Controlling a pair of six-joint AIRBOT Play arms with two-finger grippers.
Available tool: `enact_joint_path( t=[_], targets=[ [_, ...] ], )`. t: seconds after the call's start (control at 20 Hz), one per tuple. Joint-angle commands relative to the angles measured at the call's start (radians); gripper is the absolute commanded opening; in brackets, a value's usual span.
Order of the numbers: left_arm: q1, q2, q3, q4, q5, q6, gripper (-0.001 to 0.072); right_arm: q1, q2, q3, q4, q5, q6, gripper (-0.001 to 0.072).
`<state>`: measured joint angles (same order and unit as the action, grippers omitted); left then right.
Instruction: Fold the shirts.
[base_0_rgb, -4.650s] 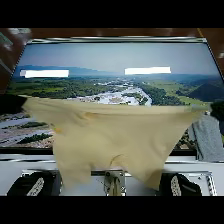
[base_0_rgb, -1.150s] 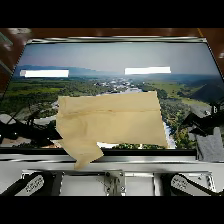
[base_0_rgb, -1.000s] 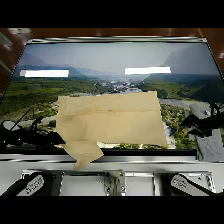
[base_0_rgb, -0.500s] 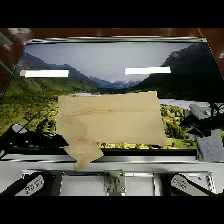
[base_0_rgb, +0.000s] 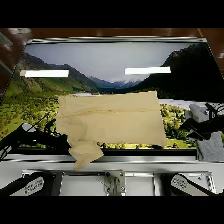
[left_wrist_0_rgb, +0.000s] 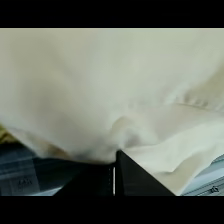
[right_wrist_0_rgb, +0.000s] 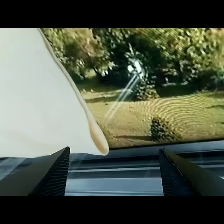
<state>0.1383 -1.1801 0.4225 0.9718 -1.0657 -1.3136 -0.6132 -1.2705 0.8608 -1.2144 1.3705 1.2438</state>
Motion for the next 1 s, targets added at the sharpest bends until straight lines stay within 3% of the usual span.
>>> enact_joint_path(
  t=[0.0,0.15,0.6,0.65,0.8,0.85,0.95],
  targets=[
    [-0.006,-0.003,0.0,-0.007,-0.023,-0.003,0.0044,0.0,0.0,-0.118,0.052,0.01,-0.062,0.0673],
    [-0.006,0.008,0.0,-0.009,-0.046,0.005,0.0044,0.0,0.0,-0.225,0.107,-0.059,-0.093,0.0673],
    [-0.006,0.035,0.001,-0.031,-0.046,0.005,0.0044,0.16,0.0,-0.304,0.137,-0.275,-0.006,0.0669],
    [-0.006,0.035,0.003,-0.031,-0.045,0.005,0.0044,0.182,0.0,-0.304,0.137,-0.306,0.025,0.0609],
    [-0.005,0.035,0.029,-0.031,-0.041,0.006,0.0044,0.243,-0.017,-0.304,0.138,-0.315,0.056,0.0599],
    [-0.005,0.035,0.043,-0.031,-0.042,0.014,0.0044,0.257,-0.024,-0.304,0.139,-0.3,0.054,0.057],
    [-0.005,0.035,0.07,-0.031,-0.044,0.019,0.0044,0.274,-0.024,-0.299,0.14,-0.257,0.047,0.0229]
  ],
)
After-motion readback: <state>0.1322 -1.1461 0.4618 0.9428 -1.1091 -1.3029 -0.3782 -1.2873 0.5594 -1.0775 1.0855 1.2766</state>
